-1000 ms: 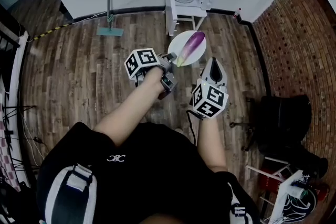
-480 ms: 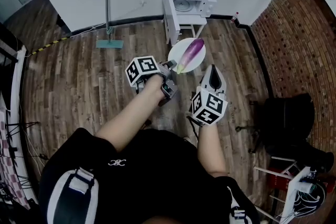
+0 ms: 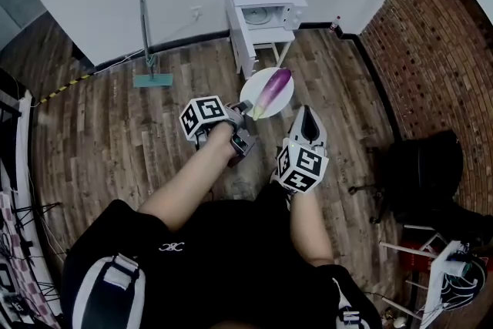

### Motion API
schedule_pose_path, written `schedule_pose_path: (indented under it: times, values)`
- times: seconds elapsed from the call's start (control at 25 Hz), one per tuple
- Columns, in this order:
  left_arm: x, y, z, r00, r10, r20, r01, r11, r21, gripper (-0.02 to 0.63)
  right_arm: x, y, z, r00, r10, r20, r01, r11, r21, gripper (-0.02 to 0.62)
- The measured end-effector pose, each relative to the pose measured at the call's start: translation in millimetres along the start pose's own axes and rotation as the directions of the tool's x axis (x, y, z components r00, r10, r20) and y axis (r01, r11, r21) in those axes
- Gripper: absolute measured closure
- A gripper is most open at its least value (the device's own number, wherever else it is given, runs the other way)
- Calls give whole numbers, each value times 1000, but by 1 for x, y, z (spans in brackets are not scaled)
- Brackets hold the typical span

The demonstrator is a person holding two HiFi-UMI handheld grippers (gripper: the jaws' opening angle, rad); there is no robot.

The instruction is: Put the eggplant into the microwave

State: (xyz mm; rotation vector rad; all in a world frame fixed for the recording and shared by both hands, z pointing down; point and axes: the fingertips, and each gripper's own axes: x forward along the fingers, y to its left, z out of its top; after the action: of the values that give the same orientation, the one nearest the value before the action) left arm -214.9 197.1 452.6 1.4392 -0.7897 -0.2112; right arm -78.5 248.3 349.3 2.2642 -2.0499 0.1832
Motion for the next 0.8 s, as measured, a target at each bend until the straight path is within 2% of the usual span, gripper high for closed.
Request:
schedule_pose_path:
  times: [0.4, 0.6, 0.8]
  values:
    - [102, -39, 30, 997, 8, 73, -8, 1000, -5, 584, 102, -66, 25, 996, 79, 31, -78, 996, -38, 589]
    - [152, -67, 37, 994, 1, 113, 1, 1000, -17, 584, 147, -103, 42, 991, 129, 40, -128, 991, -39, 589]
    - [197, -78, 35, 989, 24, 147, -17, 999, -45, 584, 180, -138, 42, 982, 190, 22, -189, 981, -37, 589]
